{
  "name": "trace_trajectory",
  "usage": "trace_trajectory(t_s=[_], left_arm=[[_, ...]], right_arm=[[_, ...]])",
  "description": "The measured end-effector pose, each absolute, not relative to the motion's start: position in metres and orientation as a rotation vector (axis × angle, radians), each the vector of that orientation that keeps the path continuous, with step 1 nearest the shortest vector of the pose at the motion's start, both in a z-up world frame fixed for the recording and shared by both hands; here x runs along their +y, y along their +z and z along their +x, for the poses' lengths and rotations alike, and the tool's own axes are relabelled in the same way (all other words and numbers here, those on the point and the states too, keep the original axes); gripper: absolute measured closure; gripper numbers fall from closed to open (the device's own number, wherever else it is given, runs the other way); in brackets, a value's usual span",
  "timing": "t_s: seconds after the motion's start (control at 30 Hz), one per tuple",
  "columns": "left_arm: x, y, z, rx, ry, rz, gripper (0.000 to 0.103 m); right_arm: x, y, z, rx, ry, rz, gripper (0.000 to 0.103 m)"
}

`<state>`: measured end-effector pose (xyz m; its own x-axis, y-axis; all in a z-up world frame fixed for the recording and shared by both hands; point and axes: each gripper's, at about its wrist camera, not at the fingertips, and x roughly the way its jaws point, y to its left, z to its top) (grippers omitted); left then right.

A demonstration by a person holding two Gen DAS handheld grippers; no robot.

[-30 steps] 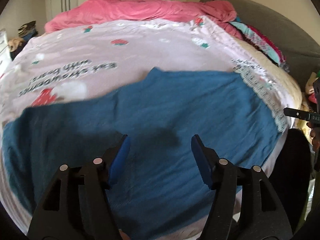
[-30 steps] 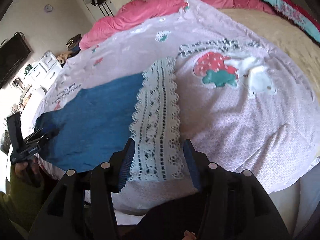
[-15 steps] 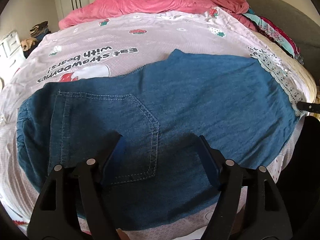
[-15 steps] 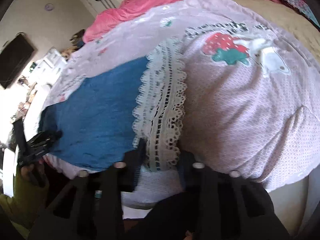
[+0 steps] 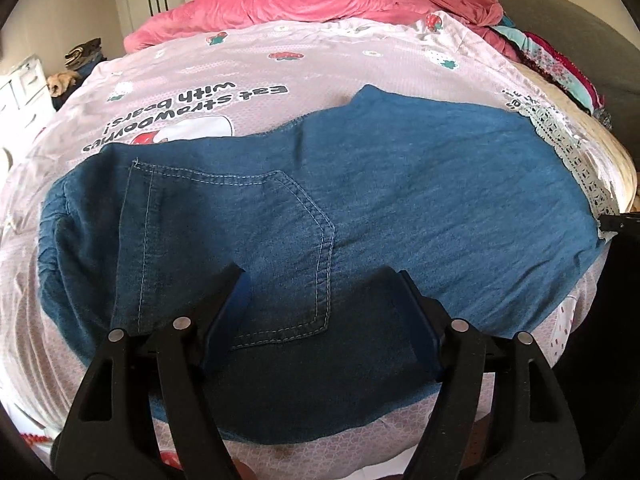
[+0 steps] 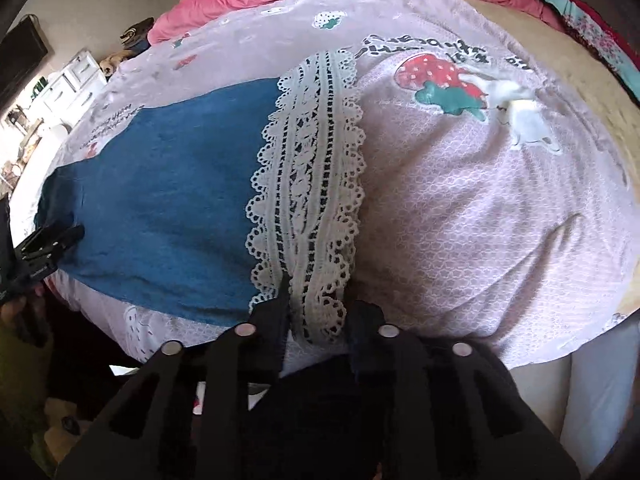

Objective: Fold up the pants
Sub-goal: 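Smooth the denim pants flat with both grippers open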

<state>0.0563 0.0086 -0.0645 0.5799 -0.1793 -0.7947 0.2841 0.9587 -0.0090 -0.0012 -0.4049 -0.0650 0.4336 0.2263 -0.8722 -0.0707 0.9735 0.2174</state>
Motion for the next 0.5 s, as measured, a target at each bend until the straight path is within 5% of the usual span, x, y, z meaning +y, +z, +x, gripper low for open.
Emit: trace_trajectory(t_s=[0.17,0.3,0.5], left_arm=[[0.02,-0.041,0.05,0.88,-0.288,0.054,0.037],[0.037,-0.012,0.056,0.808,-0.244,0.022,0.033],[0.028,-0.017,0.102,0.871,-0.266,-0.008,0.032]], right_arm=[[-0.408,-0.033,-0.023,0.995,0.132,0.126,0.07],[-0.388,-0.007,-0.026,0.877,0.192,0.109,0.052],[-0.315,-0.02,0.02,0.904,0.349,0.016,0.045]])
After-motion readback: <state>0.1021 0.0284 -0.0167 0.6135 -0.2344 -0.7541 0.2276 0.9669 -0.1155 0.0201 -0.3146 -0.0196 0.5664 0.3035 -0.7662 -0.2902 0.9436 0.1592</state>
